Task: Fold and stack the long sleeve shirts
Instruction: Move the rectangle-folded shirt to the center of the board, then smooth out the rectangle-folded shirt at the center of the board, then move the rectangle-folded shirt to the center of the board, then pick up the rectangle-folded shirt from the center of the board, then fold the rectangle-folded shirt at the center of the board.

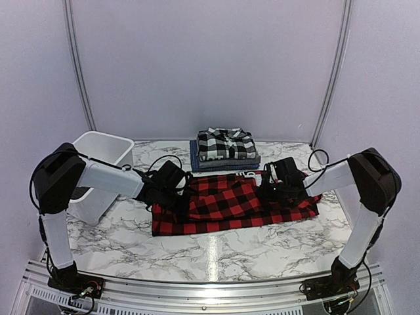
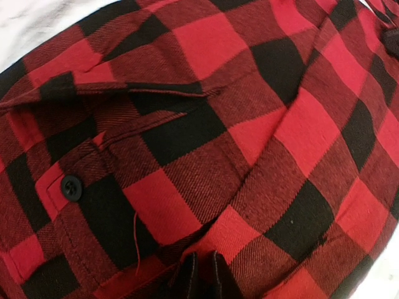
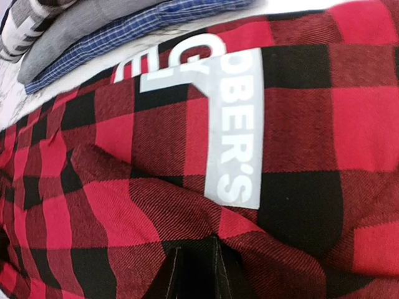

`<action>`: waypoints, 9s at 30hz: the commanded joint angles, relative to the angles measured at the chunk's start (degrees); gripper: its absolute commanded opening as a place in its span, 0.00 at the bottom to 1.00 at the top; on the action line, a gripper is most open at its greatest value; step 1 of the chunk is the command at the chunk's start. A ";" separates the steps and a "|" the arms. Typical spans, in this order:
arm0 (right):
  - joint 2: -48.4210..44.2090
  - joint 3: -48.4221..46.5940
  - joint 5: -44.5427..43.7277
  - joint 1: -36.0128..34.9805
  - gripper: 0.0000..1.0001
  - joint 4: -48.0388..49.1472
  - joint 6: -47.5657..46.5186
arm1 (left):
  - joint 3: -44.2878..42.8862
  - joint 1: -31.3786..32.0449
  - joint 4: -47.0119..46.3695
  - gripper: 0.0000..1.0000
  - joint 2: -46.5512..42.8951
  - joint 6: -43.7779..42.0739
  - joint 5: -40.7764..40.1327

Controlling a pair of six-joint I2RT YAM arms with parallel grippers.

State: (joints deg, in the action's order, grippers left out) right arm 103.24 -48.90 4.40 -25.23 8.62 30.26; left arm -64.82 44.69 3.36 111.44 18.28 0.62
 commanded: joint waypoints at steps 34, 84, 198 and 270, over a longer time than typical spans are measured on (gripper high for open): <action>2.63 -7.50 -6.25 -6.47 0.22 -12.77 1.51 | 0.96 -9.71 8.94 0.24 -9.36 -1.43 14.81; 9.28 -29.50 -29.21 -57.37 0.53 -41.64 33.60 | 13.41 -9.44 12.18 0.46 -25.35 1.75 5.07; -11.75 21.63 -40.75 -73.24 0.32 15.98 91.18 | 3.58 2.53 26.03 0.18 -5.44 -13.70 23.15; -57.16 29.97 -33.76 -36.88 0.55 -29.07 54.52 | -57.77 -1.55 26.70 0.57 25.58 -2.53 17.66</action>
State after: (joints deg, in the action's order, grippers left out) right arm 47.00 -13.19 -30.61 -62.46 -6.13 85.45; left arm -121.62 44.29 31.35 140.20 16.67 21.52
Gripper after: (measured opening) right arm 0.486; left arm 0.538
